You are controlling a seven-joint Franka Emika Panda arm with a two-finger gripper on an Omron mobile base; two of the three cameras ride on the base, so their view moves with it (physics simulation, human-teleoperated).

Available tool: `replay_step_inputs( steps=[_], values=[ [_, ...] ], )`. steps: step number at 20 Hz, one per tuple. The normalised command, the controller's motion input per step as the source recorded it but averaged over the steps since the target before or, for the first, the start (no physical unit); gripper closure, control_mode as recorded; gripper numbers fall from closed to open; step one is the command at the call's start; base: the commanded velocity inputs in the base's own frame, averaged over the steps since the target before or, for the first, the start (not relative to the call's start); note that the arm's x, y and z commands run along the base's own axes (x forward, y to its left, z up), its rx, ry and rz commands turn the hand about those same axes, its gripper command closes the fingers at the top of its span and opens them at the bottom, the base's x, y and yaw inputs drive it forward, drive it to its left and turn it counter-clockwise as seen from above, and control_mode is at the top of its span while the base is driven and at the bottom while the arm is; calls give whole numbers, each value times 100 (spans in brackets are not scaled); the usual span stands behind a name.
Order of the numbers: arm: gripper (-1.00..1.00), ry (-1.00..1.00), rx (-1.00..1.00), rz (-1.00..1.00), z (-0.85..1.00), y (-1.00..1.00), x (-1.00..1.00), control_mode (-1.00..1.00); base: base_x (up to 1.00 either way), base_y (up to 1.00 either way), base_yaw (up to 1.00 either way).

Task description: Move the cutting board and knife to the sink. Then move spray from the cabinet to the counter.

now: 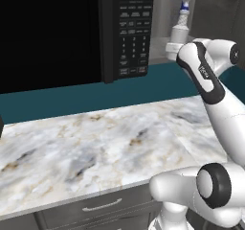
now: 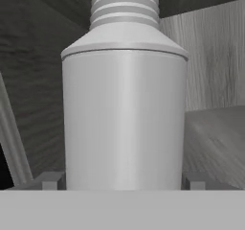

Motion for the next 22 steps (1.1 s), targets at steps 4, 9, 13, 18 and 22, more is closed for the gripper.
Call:
replay_step_inputs(
  steps=[4, 9, 13, 18, 22],
  values=[
    [100, -9, 0, 0, 0, 0, -65, -100, 0, 0, 0],
    [100, -10, -4, 0, 0, 4, -72, -100, 0, 0, 0],
    [100, -1, -15, 0, 0, 16, -58, -100, 0, 0, 0],
    [100, 1, -12, 8, 0, 15, -49, -100, 0, 0, 0],
    [100, 6, 0, 13, 0, 6, -48, -100, 0, 0, 0]
  ],
)
